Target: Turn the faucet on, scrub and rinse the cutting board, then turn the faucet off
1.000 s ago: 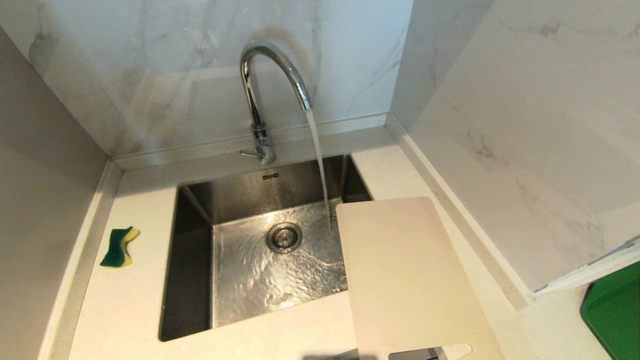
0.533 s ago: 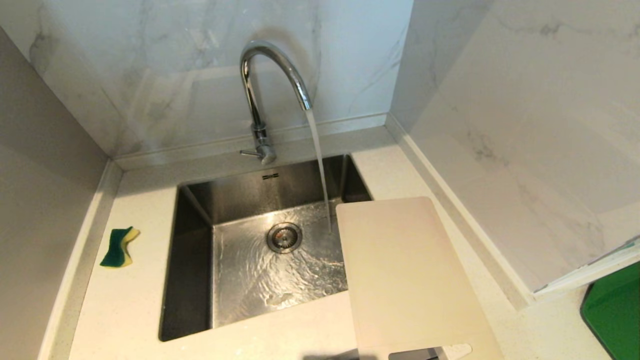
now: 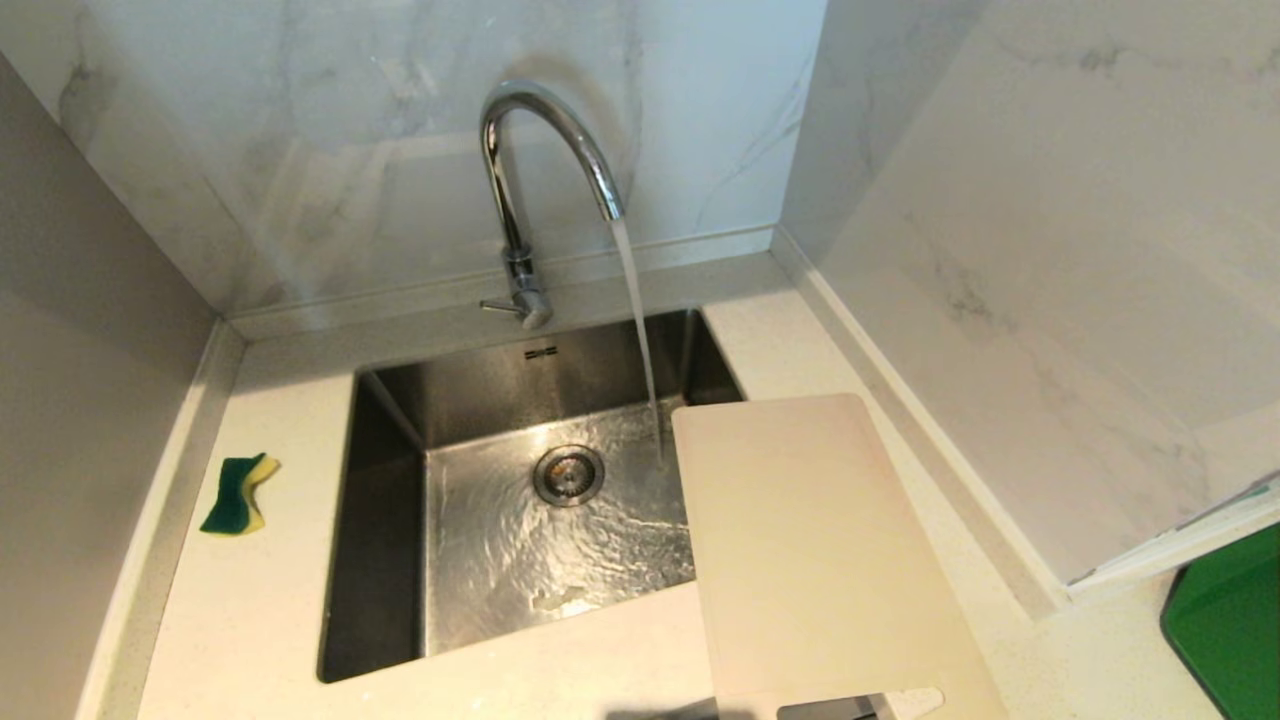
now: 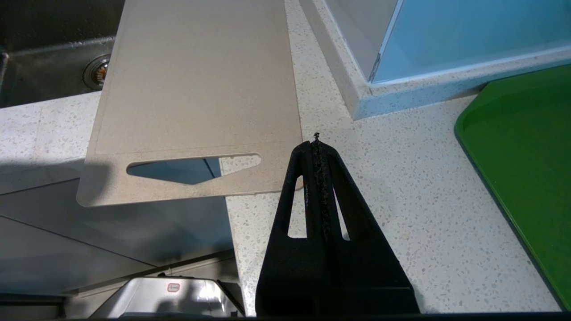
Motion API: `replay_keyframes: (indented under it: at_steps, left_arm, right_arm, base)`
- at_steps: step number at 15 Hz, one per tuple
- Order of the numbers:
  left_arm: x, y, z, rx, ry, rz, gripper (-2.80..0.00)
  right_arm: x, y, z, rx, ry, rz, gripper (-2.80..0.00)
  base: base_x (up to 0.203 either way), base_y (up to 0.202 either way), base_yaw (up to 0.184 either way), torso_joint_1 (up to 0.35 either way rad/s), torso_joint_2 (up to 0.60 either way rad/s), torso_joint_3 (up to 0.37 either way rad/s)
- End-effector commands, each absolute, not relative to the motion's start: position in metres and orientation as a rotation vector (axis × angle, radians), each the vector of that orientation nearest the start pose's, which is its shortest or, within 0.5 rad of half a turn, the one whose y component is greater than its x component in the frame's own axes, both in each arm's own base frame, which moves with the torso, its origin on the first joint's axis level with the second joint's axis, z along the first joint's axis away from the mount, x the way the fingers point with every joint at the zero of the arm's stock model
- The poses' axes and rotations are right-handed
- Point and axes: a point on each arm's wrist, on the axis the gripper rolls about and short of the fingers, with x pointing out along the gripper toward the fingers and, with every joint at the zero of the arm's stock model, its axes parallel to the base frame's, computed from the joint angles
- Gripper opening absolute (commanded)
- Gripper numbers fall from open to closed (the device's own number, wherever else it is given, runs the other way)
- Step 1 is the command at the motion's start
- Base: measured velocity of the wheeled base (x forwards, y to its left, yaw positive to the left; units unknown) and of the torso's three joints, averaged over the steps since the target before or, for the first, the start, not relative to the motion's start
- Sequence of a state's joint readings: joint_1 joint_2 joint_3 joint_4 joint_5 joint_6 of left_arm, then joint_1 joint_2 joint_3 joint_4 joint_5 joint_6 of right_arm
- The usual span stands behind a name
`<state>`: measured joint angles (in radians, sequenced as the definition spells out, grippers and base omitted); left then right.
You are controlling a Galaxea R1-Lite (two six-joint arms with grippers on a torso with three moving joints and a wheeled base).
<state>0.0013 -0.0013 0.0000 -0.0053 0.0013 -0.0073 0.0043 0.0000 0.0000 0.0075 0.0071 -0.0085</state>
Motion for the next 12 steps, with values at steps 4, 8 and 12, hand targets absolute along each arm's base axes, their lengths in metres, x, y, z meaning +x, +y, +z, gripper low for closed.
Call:
replay_keyframes:
  at_steps: [4, 8, 12]
  left_arm:
    - [-0.0226, 0.0, 0.0757, -0.008, -0.003, 0.003, -2.8]
    - [-0.0226, 0.0, 0.0757, -0.008, -0.003, 0.004, -2.8]
    - [-0.0226, 0.0, 0.0757, -0.008, -0.003, 0.003, -2.8]
  right_arm:
    - [-0.0228, 0.0001, 0.0747, -0.009, 0.008, 0.013, -2.8]
    - [-0.0228, 0.0001, 0.0747, -0.009, 0.008, 0.012, -2.8]
    - [-0.0228, 0.0001, 0.0747, -0.009, 0.008, 0.014, -2.8]
  base:
    - [0.0, 0.0, 0.0, 0.0, 0.0, 0.0]
    - [0.0, 0.0, 0.0, 0.0, 0.0, 0.0]
    - [0.0, 0.0, 0.0, 0.0, 0.0, 0.0]
